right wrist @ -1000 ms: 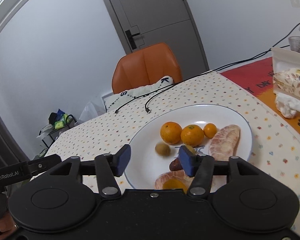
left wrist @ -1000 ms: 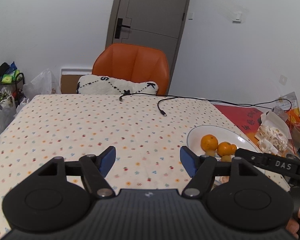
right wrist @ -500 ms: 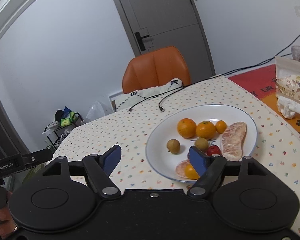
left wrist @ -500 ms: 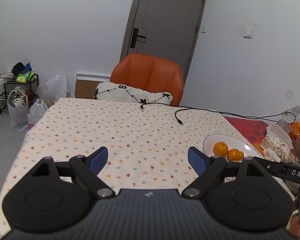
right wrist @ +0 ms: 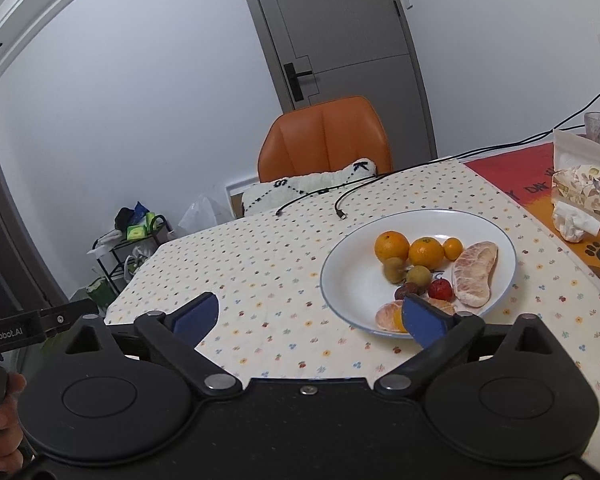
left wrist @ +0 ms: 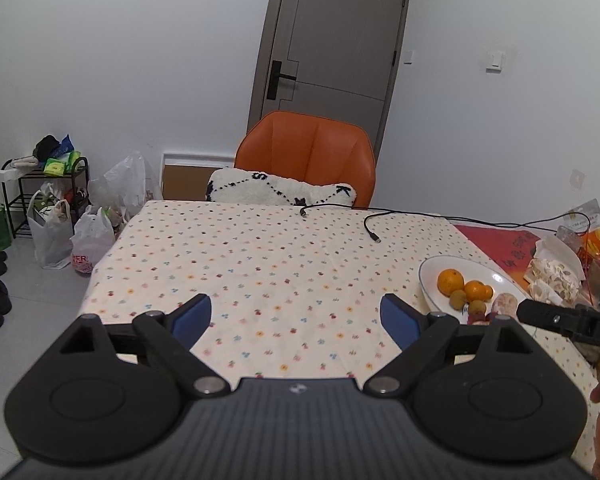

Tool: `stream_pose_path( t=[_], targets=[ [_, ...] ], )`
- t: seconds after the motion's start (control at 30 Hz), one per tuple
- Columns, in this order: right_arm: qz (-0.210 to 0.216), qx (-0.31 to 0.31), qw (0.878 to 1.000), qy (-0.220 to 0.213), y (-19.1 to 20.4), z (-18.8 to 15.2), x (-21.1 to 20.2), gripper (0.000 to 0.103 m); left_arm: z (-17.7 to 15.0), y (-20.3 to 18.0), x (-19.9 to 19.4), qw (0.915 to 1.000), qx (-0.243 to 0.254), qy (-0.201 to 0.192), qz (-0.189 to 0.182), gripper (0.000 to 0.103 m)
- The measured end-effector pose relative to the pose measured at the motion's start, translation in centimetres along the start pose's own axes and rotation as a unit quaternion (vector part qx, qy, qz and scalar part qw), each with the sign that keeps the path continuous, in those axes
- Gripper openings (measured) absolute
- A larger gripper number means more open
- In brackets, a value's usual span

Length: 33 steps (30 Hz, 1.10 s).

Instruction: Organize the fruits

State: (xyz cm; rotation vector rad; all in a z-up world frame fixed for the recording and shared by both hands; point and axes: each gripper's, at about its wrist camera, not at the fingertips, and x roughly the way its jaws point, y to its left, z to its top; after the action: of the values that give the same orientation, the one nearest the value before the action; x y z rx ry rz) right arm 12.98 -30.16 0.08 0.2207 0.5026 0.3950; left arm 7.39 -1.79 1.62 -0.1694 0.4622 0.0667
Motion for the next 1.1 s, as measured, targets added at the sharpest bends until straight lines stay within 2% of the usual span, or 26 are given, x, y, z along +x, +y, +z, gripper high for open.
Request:
stream_pose_path(
  t=[0.3,0.6,0.73,0.97,1.1],
  targets=[
    [0.013,-0.025,1.000,0.009,2.1,-0.6,-2.1,0.103,-0.6,1.0,-2.9,0.9998,0.016,0.006,-0.006,0.092],
    [0.012,-0.035,0.999,0.008,3.5,-1.1,-4.6,0.103,-0.6,1.1,-5.8,0.9988,0.043,-0.012,-0.019,0.093],
    [0.013,-0.037,0.999,0.012,4.0,-1.6,-5.7,0.103,-1.0,1.5,-6.0,0.9985,0.048,0.004,-0.027,0.093],
    [0.015,-0.039,0.999,0.030,4.6,-2.2,-6.6,0.103,-1.8,1.3,-6.4,0.9981,0.057,0.016,-0.017,0.093],
    [0.015,-0.041,0.998,0.040,4.7,-2.5,-7.3,0.103,-2.2,0.9,-6.8,0.9973,0.063,0.025,-0.027,0.093]
  ],
)
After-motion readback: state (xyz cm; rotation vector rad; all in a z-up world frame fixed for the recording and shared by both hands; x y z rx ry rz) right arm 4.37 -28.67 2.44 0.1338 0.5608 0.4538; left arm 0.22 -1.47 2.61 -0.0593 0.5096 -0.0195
